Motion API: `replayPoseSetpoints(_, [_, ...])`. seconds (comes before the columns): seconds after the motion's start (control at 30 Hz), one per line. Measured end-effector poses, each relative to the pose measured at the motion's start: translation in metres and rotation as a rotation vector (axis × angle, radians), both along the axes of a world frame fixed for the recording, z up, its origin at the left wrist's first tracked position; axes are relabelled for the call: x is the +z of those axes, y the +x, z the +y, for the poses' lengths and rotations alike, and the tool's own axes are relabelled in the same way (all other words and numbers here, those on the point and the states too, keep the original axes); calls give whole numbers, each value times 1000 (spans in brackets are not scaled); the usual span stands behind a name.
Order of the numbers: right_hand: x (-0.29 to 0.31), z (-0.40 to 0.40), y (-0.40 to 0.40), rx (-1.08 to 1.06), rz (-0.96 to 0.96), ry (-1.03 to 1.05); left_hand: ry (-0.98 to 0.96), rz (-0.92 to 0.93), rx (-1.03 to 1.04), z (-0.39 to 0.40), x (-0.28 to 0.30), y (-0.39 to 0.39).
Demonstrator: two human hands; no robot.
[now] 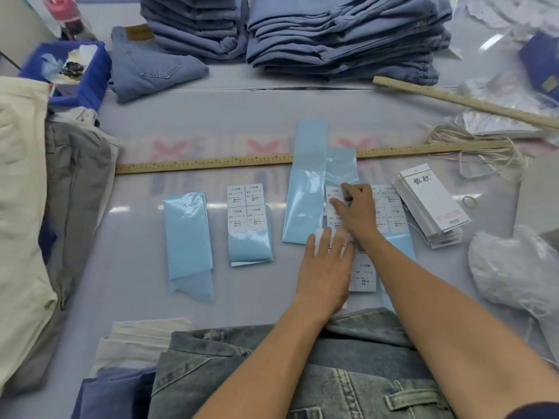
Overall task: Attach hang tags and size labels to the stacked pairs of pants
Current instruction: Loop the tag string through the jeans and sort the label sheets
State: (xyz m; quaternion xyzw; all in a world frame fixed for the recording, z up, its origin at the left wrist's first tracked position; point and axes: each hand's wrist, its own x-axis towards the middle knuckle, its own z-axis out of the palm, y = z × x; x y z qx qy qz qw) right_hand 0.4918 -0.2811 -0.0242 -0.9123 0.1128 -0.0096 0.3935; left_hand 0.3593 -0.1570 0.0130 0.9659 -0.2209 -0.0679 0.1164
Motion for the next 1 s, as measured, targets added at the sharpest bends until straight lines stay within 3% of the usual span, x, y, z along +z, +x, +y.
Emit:
replayPoseSetpoints(0.1, [4, 0, -1, -9, -15, 36, 30, 8, -58, -4, -10, 7])
replayPoseSetpoints(0.43, [21, -9, 12, -16, 59, 83, -128, -123, 41, -11, -23, 33])
replayPoseSetpoints(0.57, [24, -15, 17, 46, 123, 68, -142, -55, 35, -13, -32, 36])
replayPoseSetpoints(0.83, [17, -19, 19, 247, 23, -363, -41, 11, -25, -10, -57, 33])
replayPoseSetpoints(1.0, [16, -19, 17, 240, -71, -393, -19, -8, -32, -9, -62, 30])
